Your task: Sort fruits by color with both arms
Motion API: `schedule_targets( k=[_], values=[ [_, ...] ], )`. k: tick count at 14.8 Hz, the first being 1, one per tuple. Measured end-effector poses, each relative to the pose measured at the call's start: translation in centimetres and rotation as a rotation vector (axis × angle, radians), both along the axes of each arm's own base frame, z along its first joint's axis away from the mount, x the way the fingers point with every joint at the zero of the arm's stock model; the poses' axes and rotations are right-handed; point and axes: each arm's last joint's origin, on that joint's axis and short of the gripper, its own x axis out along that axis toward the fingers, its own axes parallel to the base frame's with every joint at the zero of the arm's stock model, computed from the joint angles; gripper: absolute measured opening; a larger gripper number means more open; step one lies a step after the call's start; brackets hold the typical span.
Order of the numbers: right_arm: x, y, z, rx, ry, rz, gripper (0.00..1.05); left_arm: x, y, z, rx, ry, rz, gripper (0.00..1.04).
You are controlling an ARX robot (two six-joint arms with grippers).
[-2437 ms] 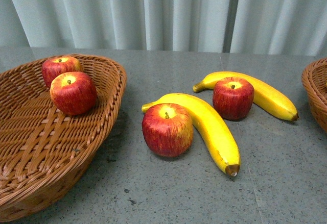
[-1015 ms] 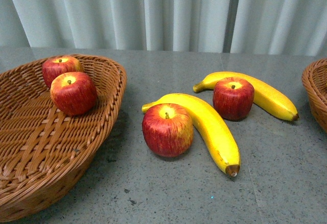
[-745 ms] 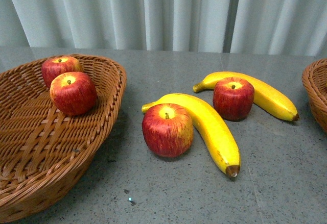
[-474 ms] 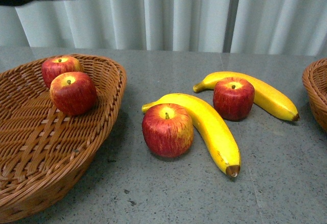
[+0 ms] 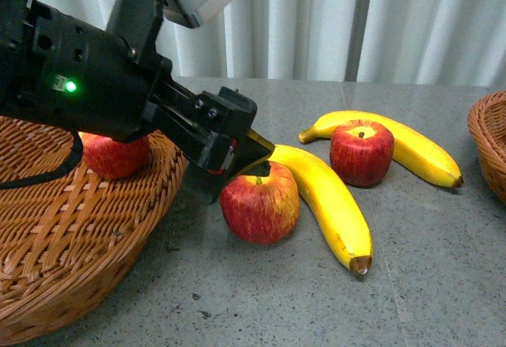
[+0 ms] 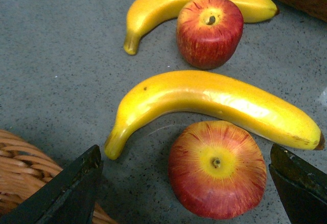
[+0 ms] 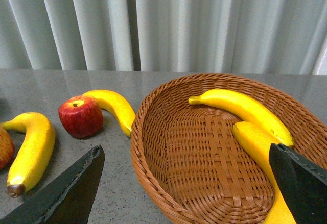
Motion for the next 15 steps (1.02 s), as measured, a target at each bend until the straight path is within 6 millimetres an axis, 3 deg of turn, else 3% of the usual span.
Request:
schedule_targets(
  k=[6, 14, 15],
  values=[
    [0.0, 0.0, 0.0, 0.0, 0.0, 0.0, 0.98, 1.2, -2.9, -1.6, 0.095, -0.017, -0.137, 0.98],
    [0.0, 0.0, 0.0, 0.0, 0.0, 0.0, 0.98, 1.8, -4.3, -4.2, 0.188, 0.034, -0.172, 0.98],
    [0.0, 0.0, 0.0, 0.0, 0.0, 0.0, 0.98, 1.8, -4.2, -4.4, 0.199, 0.035, -0.171, 0.94]
  ],
)
